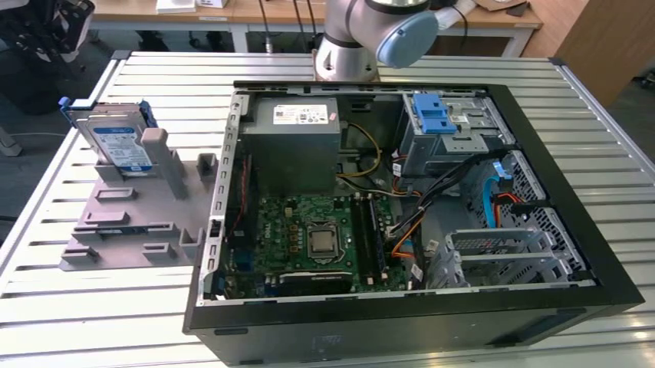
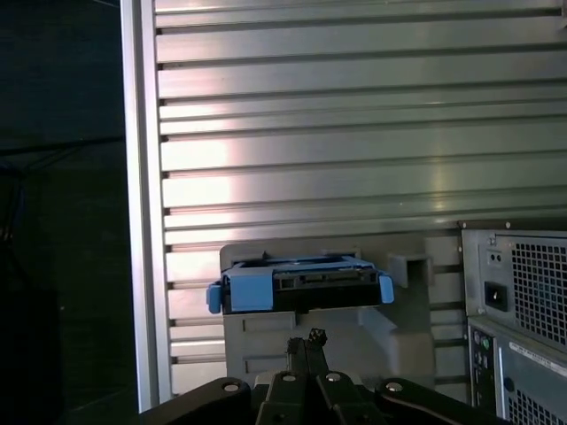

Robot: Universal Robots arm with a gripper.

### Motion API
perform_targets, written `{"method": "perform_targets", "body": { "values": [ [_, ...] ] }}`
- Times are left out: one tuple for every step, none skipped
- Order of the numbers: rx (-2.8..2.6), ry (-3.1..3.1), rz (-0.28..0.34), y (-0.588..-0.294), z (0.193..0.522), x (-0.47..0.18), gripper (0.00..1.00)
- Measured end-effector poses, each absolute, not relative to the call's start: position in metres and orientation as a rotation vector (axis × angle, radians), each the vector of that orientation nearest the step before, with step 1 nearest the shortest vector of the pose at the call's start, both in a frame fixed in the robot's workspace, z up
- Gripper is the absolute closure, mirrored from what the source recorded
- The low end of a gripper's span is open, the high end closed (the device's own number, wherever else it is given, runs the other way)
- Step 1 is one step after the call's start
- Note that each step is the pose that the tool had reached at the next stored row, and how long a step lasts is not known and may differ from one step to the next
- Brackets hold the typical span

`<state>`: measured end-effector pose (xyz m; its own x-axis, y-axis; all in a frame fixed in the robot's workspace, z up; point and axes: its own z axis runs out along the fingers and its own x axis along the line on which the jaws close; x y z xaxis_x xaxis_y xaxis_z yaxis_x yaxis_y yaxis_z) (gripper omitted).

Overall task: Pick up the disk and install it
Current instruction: 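Reach for the disk, then pick up the disk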

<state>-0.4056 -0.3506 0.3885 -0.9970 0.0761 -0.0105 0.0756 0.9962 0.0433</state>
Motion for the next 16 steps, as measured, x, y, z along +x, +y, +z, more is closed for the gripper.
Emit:
{"method": "perform_targets", "body": {
  "values": [
    [0.119, 3.127, 0.067, -0.350, 0.388, -0.407, 0.89],
    [0.119, 3.127, 0.067, -0.350, 0.389, -0.409, 0.89],
    [0.119, 3.127, 0.067, -0.349, 0.388, -0.411, 0.89],
    [0.119, 3.127, 0.067, -0.349, 0.388, -0.413, 0.89],
    [0.119, 3.127, 0.067, -0.348, 0.388, -0.414, 0.89],
    [0.119, 3.127, 0.067, -0.348, 0.388, -0.415, 0.89],
    [0.119, 3.127, 0.067, -0.348, 0.388, -0.416, 0.89],
    [0.119, 3.127, 0.067, -0.348, 0.388, -0.417, 0.89],
    [0.119, 3.127, 0.067, -0.348, 0.388, -0.417, 0.89],
    [0.119, 3.127, 0.067, -0.348, 0.388, -0.417, 0.89],
    [0.119, 3.127, 0.067, -0.348, 0.388, -0.418, 0.89],
    [0.119, 3.127, 0.067, -0.348, 0.388, -0.418, 0.89],
    [0.119, 3.127, 0.067, -0.348, 0.388, -0.418, 0.89],
    [0.119, 3.127, 0.067, -0.348, 0.388, -0.418, 0.89],
    [0.119, 3.127, 0.067, -0.348, 0.388, -0.419, 0.89],
    [0.119, 3.127, 0.067, -0.348, 0.388, -0.419, 0.89]
  ]
}}
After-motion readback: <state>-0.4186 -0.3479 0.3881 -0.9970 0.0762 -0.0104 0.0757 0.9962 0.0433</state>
